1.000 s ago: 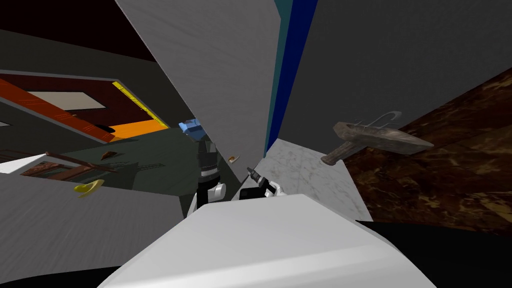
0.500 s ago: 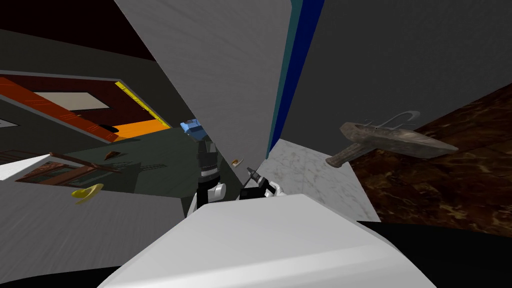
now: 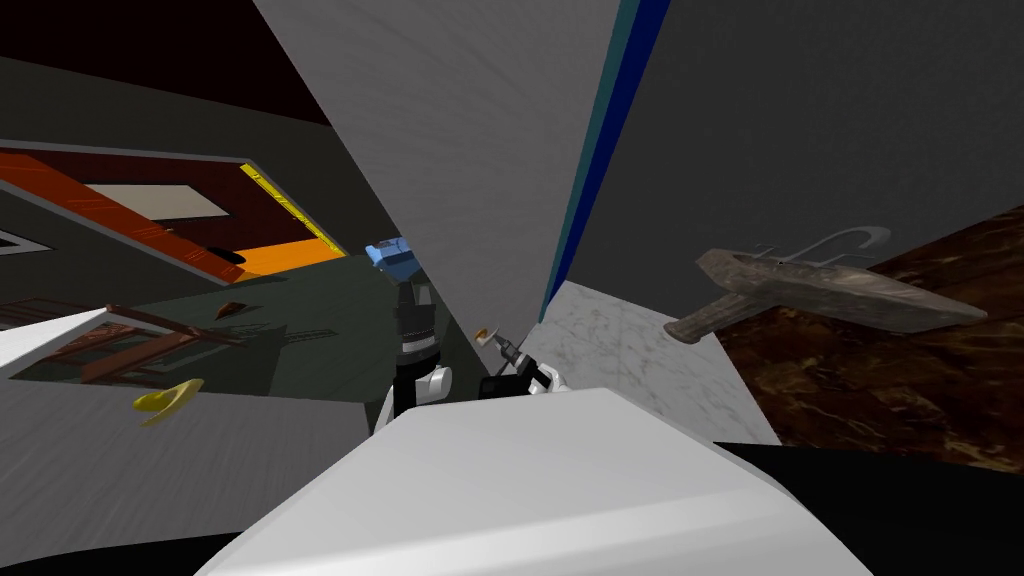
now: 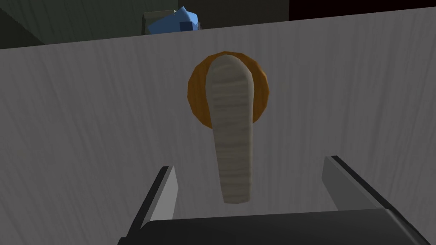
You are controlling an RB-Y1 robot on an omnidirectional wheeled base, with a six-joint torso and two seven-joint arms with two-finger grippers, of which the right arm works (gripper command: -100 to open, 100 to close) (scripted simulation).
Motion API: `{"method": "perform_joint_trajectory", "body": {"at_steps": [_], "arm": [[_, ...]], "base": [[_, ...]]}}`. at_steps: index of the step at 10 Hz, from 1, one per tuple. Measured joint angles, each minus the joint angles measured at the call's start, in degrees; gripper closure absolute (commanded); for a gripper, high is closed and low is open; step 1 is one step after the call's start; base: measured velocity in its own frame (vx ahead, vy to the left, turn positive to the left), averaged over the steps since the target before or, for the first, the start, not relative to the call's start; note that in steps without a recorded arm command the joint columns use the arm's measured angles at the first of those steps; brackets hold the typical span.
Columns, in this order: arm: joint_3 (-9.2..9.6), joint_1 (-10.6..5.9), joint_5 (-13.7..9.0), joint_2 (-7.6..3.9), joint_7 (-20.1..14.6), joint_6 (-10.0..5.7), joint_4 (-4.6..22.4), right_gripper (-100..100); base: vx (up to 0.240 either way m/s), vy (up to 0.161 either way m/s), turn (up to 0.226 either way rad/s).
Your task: Push the door open
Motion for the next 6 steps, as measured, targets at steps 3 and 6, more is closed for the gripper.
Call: {"method": "perform_joint_trajectory", "body": {"at_steps": [3,6], "arm": [[-0.37,0.11,-0.01,0.40,0.30,-0.15,0.44,-100],[-0.37,0.10,-0.01,0.41,0.30,-0.15,0.43,100]], "base": [[0.103,0.107,0.008],[-0.014,-0.019,0.002]]}}
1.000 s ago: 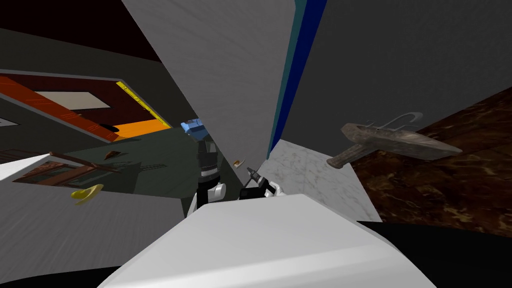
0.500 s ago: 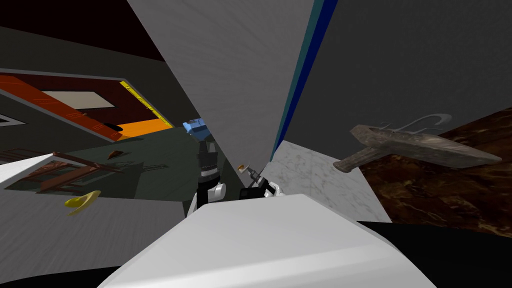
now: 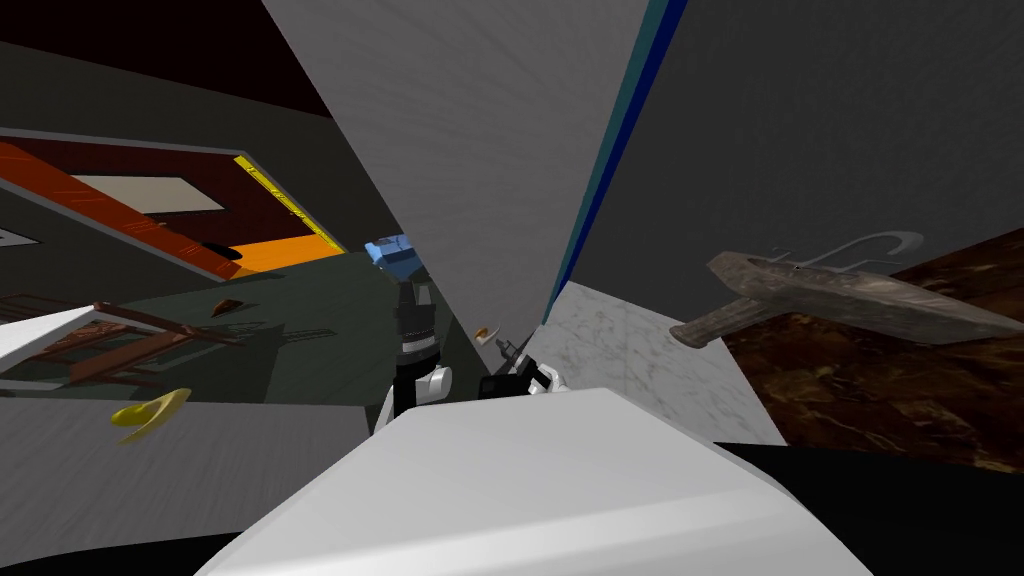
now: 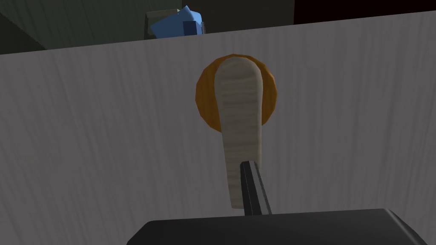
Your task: Push the door open
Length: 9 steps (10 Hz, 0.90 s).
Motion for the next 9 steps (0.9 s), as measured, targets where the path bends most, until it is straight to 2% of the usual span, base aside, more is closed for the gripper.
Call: {"method": "perform_joint_trajectory", "body": {"at_steps": [3,4,5,7,9], "arm": [[0.00,0.02,0.00,-0.02,0.00,0.00,0.01,100],[0.00,0.02,0.00,-0.02,0.00,0.00,0.01,-100],[-0.91,-0.25,-0.20,0.24,0.25,-0.11,0.71,-100],[-2.28,-0.09,-0.48,0.32,0.87,0.53,0.40,-100],[-3.16,-0.13,-0.68,0.54,1.27,0.90,0.58,-100]], "base": [[-0.006,-0.007,0.000],[-0.154,-0.012,-0.207],[-0.250,-0.019,-0.115],[-0.215,-0.036,-0.086],[-0.026,0.020,0.006]]}}
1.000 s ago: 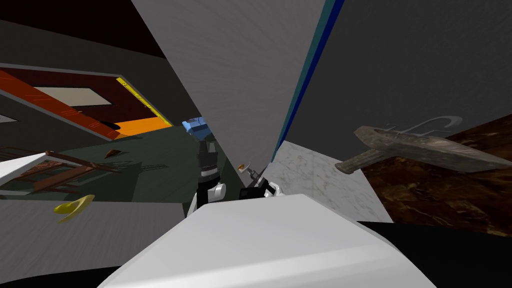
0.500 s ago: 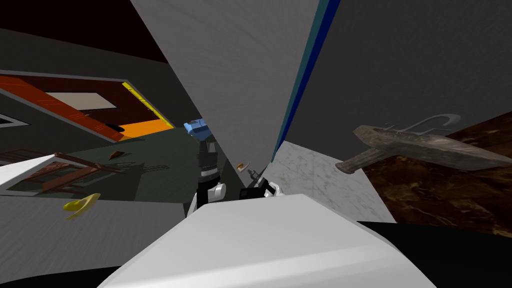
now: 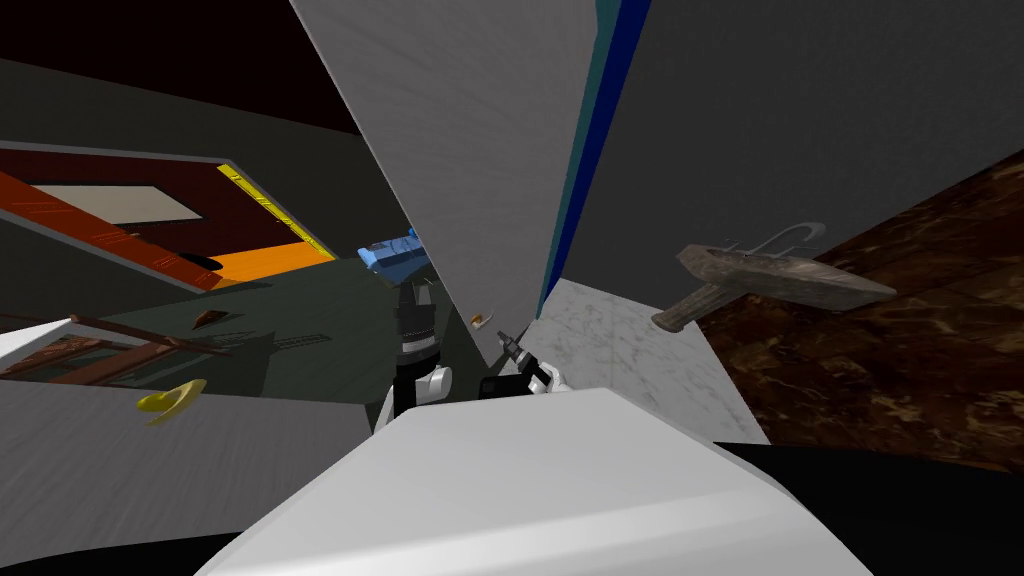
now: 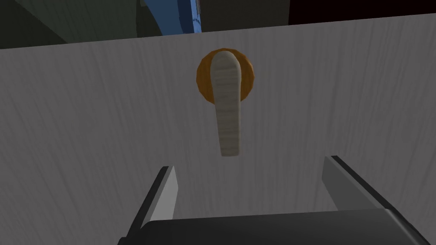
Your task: Push the door open
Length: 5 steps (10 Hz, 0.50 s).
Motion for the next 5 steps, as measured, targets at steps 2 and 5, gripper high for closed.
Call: {"method": "perform_joint_trajectory", "body": {"at_steps": [2,5], "arm": [[-0.22,0.03,-0.01,0.03,0.19,-0.21,0.27,-100],[-0.57,0.01,-0.01,0.25,0.53,-0.53,0.62,-100]], "base": [[0.135,0.121,0.013],[0.162,0.127,0.023]]}}
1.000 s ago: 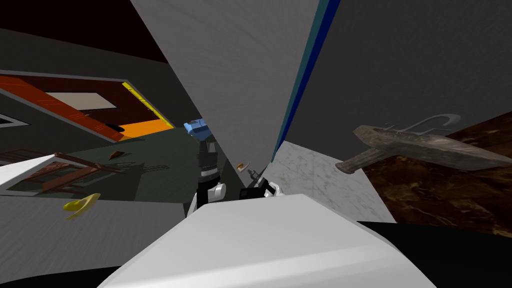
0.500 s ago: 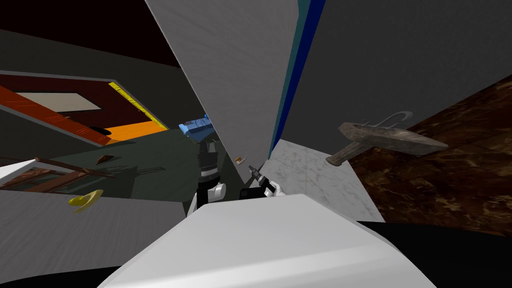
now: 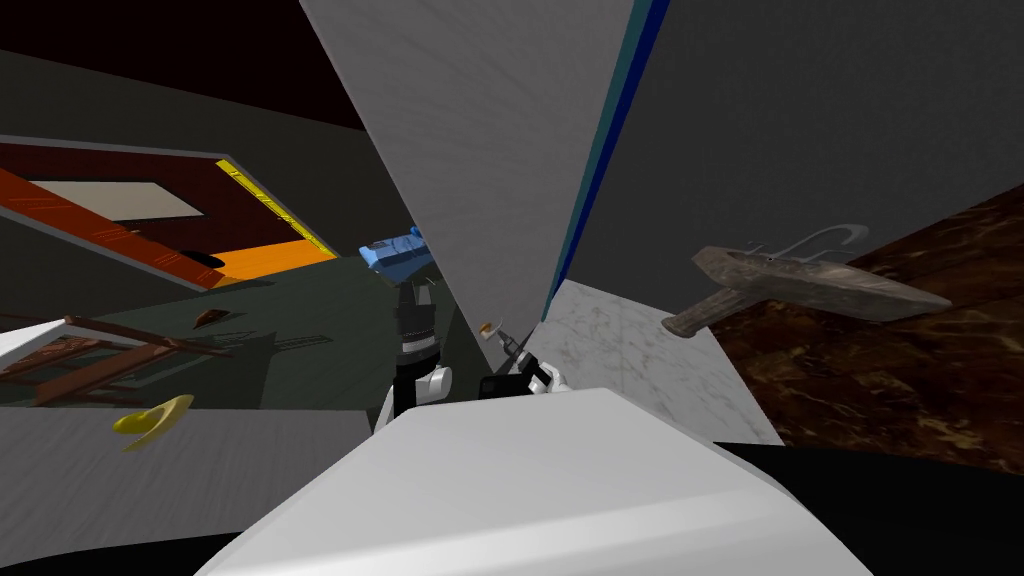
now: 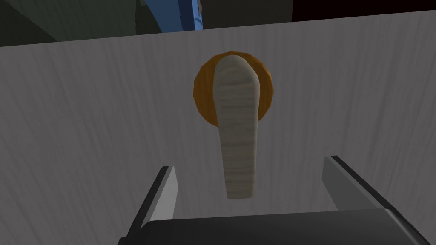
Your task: Push the door open
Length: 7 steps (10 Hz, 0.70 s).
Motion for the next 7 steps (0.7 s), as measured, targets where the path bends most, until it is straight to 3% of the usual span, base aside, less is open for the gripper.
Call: {"method": "perform_joint_trajectory", "body": {"at_steps": [3,4,7], "arm": [[-0.44,-0.01,-0.01,0.42,0.39,-0.40,0.45,-100],[-0.45,-0.02,-0.01,0.45,0.42,-0.42,0.44,100],[-0.45,-0.08,-0.01,0.46,0.40,-0.29,0.46,100]], "base": [[0.132,0.112,0.017],[-0.006,-0.007,-0.001],[-0.016,-0.017,0.004]]}}
